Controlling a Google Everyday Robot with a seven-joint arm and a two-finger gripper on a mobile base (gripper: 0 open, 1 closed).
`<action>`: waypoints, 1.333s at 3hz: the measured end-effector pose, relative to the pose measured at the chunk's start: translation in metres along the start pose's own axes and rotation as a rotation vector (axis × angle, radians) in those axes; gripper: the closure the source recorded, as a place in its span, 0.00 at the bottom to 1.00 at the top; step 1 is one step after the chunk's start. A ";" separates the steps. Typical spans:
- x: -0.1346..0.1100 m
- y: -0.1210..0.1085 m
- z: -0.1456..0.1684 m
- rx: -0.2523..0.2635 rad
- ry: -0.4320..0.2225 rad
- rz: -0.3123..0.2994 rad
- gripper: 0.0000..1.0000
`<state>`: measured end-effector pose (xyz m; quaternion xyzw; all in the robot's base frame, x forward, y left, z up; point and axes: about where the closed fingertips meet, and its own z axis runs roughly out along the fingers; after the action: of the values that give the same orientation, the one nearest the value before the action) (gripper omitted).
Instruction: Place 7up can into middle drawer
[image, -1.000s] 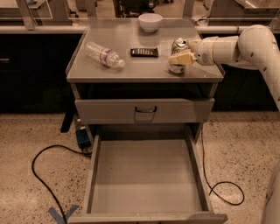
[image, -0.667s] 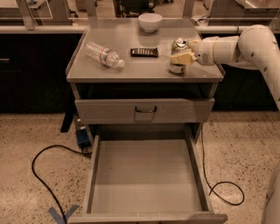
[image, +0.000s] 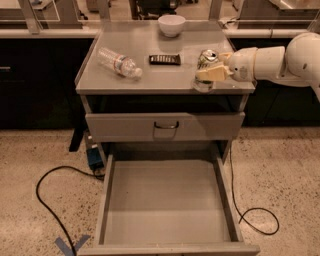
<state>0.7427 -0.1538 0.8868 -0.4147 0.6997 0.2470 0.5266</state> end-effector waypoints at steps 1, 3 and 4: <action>-0.002 0.045 -0.027 -0.089 -0.041 0.045 1.00; 0.047 0.133 -0.069 -0.171 0.033 0.155 1.00; 0.047 0.133 -0.069 -0.171 0.033 0.155 1.00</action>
Offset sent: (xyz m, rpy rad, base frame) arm -0.1849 -0.0131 -0.0398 0.1394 0.2451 0.1008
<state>0.5891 -0.1521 0.8527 -0.4068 0.7146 0.3392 0.4570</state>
